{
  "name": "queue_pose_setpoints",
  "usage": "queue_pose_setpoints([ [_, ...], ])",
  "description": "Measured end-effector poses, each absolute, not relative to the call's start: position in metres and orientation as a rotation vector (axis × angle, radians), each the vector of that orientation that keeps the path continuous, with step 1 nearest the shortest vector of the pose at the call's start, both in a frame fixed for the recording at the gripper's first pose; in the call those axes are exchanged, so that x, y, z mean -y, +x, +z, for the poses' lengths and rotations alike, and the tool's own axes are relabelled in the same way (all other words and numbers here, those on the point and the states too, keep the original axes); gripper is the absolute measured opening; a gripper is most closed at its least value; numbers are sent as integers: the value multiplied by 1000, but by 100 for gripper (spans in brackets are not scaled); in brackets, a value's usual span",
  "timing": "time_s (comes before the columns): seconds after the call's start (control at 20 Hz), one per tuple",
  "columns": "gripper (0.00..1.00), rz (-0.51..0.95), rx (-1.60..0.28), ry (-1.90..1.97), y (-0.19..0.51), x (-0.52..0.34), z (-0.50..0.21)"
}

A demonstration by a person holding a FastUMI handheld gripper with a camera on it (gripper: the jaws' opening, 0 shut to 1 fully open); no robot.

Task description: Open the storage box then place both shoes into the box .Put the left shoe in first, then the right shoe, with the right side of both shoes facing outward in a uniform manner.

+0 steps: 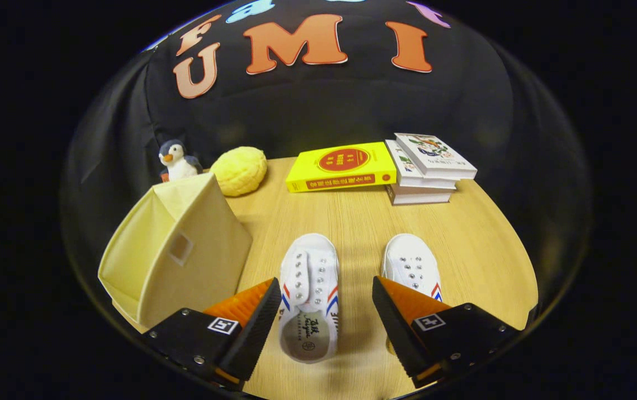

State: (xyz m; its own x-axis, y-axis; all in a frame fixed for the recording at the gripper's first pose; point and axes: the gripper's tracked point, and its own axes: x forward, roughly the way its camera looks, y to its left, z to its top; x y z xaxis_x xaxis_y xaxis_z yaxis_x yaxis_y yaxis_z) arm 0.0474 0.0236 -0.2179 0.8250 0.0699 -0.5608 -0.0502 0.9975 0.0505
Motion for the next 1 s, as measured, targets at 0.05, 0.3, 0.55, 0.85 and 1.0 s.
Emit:
queue_pose_setpoints([
  [0.05, 98, 49, -608, 23, 46, -19, -227],
  [0.3, 83, 27, -618, 64, 45, -18, -264],
  [0.55, 75, 51, -623, 75, 50, -23, -290],
  [0.85, 27, 122, -576, 107, 53, -42, -291],
  [1.0, 5, 132, -571, 102, 54, -39, -294],
])
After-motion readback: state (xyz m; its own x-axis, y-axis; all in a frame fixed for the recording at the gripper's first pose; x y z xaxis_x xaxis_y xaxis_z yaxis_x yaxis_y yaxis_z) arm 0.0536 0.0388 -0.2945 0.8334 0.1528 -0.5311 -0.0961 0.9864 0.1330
